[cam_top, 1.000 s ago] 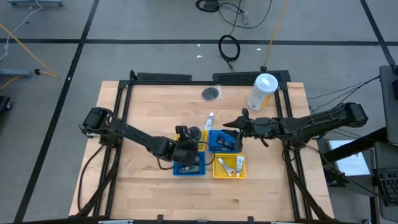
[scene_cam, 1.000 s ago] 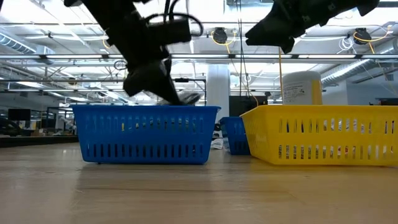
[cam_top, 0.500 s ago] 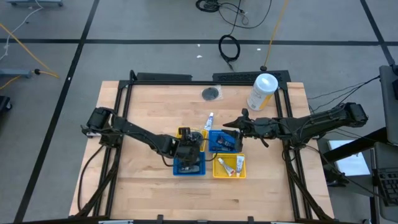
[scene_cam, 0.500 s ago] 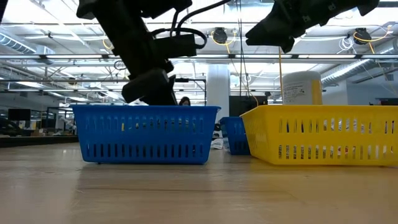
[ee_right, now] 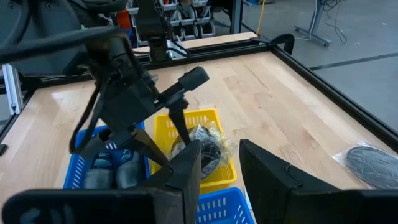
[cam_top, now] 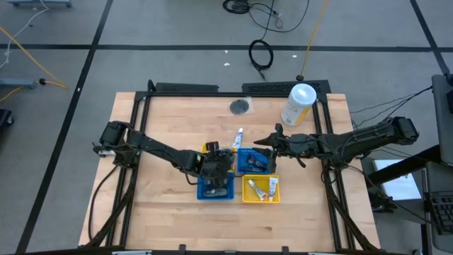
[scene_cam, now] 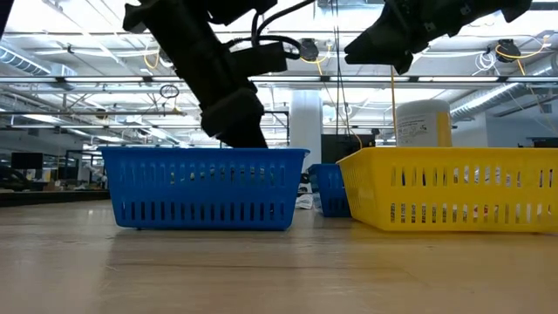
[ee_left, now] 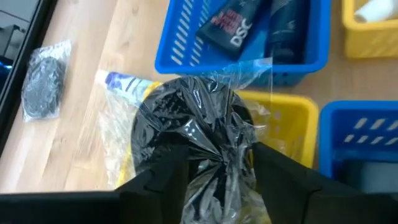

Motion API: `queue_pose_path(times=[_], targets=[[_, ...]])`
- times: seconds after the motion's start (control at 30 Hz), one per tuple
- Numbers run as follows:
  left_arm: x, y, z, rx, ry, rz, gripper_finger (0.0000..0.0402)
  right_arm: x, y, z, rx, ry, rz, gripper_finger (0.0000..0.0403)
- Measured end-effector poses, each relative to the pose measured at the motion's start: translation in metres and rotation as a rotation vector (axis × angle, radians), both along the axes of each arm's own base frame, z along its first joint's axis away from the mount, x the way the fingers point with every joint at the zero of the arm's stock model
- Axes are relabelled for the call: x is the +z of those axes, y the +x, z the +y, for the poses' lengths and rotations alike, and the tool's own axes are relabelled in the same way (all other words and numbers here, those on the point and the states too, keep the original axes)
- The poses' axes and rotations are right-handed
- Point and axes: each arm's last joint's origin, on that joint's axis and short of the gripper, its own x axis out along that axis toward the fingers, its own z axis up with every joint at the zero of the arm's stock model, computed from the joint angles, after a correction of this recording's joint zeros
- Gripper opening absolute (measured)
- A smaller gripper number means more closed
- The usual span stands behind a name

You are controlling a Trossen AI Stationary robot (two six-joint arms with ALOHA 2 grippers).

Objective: Pick & Place Travel size toiletries
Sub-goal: Put the black hairbrush into the top yellow basket

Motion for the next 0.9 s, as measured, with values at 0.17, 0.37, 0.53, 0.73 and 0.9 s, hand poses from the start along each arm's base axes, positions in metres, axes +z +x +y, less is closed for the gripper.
queue_pose_path(times=[0.17,0.37,0.53,0.73,0.9], targets=[[0.003,-0.004,0.003,0.007,0.004,0.026,0.0205,0.0,0.0,0.0,0.0,-0.001,0.004,0.0102],[0.037,-0.013,0.005,0.012,-0.02,-0.065,0.022,-0.001,0.0,0.0,0.0,-0.001,0.006,0.0102],[0.063,-0.017,0.019,0.098,0.041,-0.185,0.0217,0.0,0.0,0.0,0.0,-0.001,0.005,0.0102],[0.071,-0.009,0.057,0.156,0.049,-0.252,0.0214,0.0,0.0,0.0,0.001,0.001,0.004,0.0102],[0.074,-0.007,0.094,0.189,0.021,-0.281,0.0214,0.0,0.0,0.001,0.004,0.003,0.003,0.0102]])
